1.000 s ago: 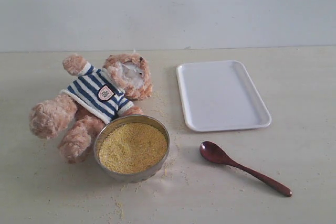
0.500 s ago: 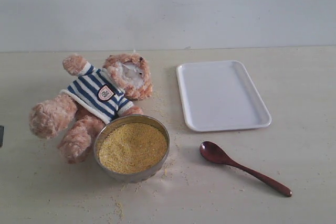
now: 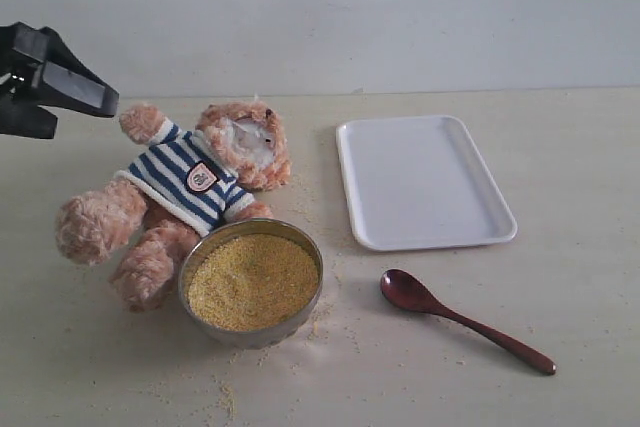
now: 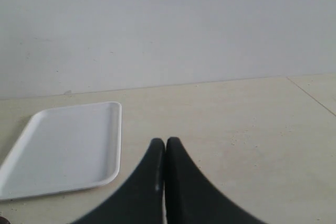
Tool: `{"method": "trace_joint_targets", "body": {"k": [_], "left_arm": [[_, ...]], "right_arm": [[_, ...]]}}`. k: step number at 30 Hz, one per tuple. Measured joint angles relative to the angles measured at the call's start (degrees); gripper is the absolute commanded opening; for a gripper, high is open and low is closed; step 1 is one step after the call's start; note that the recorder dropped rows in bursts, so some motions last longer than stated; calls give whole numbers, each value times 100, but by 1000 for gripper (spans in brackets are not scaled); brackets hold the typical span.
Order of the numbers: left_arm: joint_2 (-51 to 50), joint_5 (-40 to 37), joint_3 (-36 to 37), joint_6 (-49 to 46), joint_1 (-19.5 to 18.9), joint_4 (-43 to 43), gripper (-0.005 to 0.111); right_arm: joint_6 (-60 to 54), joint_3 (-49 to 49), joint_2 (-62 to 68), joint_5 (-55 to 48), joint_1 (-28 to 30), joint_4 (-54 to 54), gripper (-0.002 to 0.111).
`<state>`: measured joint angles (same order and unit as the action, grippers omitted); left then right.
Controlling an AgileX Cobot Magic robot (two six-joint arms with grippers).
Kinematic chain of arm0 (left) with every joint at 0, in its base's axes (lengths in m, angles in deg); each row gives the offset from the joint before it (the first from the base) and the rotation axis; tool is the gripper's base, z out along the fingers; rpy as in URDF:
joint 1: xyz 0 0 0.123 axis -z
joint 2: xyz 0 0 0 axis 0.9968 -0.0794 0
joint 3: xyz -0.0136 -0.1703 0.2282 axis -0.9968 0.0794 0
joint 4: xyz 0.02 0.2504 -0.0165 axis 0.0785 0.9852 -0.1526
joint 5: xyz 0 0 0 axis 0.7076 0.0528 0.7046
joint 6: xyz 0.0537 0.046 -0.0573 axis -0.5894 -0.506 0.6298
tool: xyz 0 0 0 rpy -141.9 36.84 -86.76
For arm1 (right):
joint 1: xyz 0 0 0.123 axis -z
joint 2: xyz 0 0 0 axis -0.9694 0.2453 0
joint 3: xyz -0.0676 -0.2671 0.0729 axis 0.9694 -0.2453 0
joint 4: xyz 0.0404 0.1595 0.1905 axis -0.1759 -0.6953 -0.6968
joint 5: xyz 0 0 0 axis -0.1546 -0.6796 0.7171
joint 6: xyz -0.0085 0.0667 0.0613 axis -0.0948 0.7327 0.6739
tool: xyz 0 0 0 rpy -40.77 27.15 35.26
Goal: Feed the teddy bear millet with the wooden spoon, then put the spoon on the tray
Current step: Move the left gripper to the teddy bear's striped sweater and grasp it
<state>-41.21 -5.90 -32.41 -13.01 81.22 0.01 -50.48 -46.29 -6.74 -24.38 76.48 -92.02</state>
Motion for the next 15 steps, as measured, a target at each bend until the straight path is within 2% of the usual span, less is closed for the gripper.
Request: {"method": "trace_joint_targets", "body": {"k": [7,15], "left_arm": [[-1264,200,-649,-656,0,18,84],[-2072,450,-1151,-1310,0,28,84]], "right_arm": [[0,0,0,0,0,0,0],[0,0,0,0,0,0,0]]}}
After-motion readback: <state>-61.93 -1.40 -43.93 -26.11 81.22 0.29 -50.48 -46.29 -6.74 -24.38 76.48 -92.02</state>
